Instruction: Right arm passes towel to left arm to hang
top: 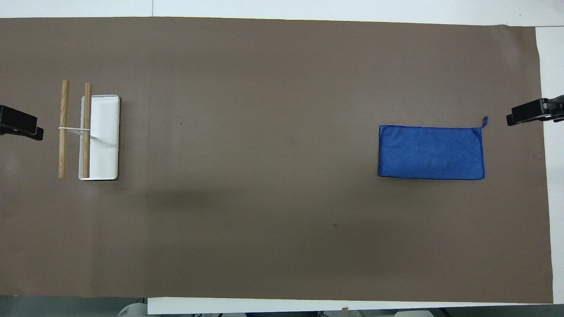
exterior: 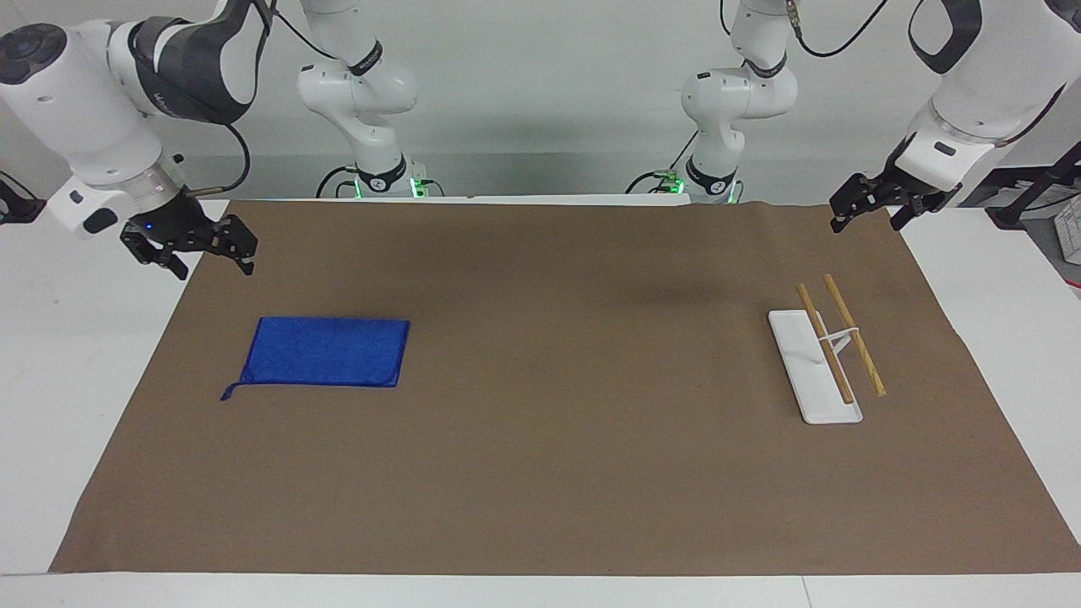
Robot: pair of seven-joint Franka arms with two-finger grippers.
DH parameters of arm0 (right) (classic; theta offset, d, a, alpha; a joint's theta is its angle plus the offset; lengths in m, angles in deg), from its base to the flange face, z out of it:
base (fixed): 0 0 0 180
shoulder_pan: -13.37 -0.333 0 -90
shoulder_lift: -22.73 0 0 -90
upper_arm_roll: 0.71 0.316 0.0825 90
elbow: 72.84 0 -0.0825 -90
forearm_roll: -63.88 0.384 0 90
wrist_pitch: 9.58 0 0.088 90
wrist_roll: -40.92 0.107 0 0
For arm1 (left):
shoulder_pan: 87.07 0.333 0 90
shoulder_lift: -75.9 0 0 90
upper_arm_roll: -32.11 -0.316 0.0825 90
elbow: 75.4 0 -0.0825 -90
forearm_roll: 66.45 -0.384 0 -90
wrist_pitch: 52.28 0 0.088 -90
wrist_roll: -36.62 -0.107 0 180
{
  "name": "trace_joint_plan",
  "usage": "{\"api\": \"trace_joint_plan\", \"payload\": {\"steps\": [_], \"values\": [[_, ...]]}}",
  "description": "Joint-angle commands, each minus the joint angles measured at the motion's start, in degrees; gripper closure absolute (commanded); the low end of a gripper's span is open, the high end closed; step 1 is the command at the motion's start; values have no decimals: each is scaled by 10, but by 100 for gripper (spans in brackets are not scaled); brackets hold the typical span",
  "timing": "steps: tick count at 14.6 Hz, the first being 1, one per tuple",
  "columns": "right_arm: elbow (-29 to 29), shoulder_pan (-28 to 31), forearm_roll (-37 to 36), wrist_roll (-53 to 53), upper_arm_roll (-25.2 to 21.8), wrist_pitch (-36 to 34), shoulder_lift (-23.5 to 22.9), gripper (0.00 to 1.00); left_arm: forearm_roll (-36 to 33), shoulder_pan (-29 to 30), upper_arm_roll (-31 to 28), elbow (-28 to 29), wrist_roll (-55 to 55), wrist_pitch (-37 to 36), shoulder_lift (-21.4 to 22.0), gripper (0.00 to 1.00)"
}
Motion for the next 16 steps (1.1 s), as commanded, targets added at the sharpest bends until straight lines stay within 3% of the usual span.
{"api": "trace_joint_plan", "payload": {"steps": [1,9,16], "values": [[4,4,-5,3,1,-7,1,0,7,9,2,7,-9,-5,7,0],[-16,6,1,9,-2,1,4,0,7,9,2,7,-9,-5,7,0],[-169,17,2,21,7,201,8,1,7,9,2,7,-9,-5,7,0]]}}
